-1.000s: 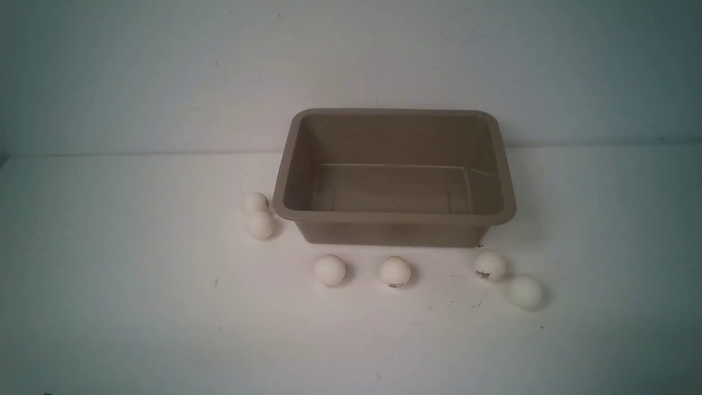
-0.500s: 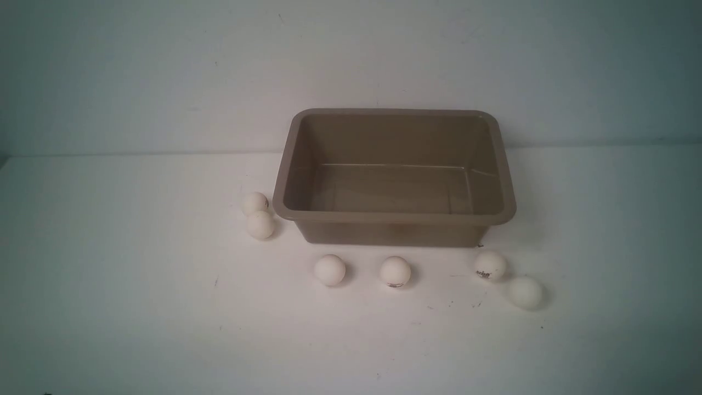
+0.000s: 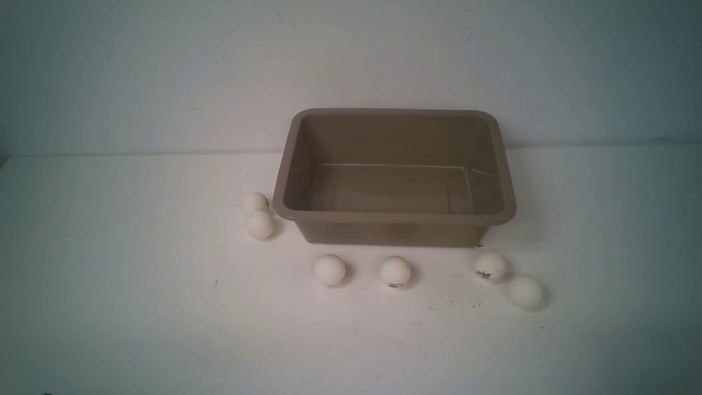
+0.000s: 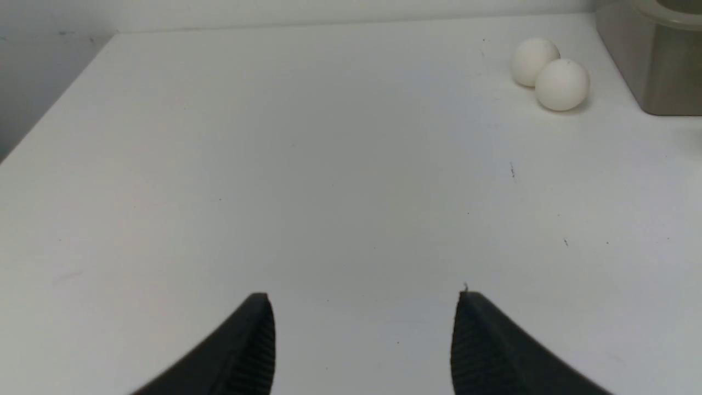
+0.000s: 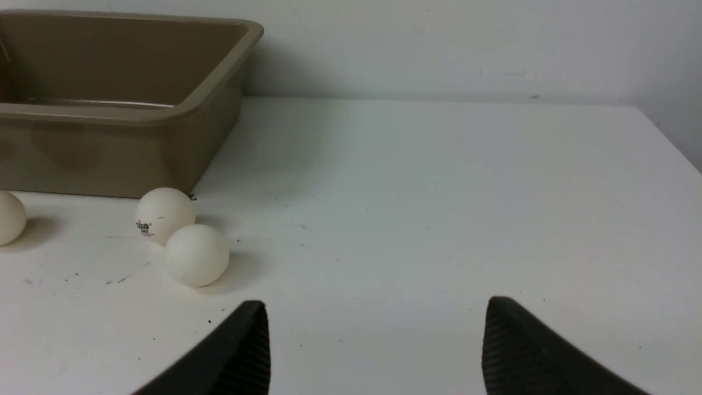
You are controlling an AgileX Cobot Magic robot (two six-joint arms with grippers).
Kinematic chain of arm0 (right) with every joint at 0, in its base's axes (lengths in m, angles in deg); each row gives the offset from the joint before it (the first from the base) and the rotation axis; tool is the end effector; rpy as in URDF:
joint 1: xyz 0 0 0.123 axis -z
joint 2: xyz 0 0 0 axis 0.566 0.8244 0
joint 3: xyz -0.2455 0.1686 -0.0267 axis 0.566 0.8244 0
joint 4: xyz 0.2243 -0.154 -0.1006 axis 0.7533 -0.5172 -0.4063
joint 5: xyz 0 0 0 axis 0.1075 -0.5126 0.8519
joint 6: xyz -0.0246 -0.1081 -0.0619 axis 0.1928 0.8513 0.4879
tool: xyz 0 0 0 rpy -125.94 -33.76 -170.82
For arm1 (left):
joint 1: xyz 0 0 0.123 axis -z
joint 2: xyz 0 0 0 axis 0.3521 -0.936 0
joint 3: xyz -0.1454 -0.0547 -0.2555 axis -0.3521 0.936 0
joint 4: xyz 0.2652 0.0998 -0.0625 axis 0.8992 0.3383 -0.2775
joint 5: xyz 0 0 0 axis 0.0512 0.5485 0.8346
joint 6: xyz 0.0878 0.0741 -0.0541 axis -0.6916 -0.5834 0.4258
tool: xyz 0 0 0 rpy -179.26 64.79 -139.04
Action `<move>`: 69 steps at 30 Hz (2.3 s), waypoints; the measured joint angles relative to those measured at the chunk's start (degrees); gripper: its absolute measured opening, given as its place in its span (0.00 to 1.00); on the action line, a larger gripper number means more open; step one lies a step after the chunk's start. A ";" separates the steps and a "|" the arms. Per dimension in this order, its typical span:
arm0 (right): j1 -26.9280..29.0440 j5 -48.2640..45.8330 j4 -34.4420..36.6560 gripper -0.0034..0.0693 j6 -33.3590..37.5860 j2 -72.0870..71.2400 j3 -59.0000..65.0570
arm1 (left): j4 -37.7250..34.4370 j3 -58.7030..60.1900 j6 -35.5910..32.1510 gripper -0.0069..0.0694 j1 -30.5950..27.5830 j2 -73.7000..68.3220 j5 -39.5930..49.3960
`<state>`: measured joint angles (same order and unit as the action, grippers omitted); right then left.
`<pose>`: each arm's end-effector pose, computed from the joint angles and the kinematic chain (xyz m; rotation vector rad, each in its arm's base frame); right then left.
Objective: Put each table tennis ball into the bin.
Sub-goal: Use the right arm to clamp the table tennis ball closest to it
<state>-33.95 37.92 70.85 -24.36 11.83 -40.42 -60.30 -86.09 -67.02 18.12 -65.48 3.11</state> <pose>0.1109 0.0007 0.1607 -0.0121 1.8830 -0.0015 0.1103 0.0048 0.1582 -0.0514 1.9017 0.0225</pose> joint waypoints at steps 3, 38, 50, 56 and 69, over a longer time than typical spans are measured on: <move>0.00 1.08 1.48 0.70 -0.71 0.00 0.13 | 0.00 0.00 0.00 0.61 0.00 0.00 0.00; 0.00 -17.34 16.67 0.70 -1.47 -0.04 -30.35 | 0.00 0.00 0.00 0.61 0.00 0.00 0.00; 0.00 -18.16 18.66 0.70 -1.47 -0.04 -30.35 | 0.00 0.00 0.00 0.61 0.00 0.00 0.00; 0.00 -19.71 19.01 0.70 -1.07 -0.04 -30.35 | -4.45 0.47 0.00 0.61 0.00 0.00 -3.83; 0.00 -20.83 19.01 0.70 0.01 -0.04 -30.35 | -20.36 0.47 1.10 0.61 0.00 0.00 -18.02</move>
<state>-33.95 17.09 89.86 -24.35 11.79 -70.77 -80.66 -85.63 -65.92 18.12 -65.48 -14.91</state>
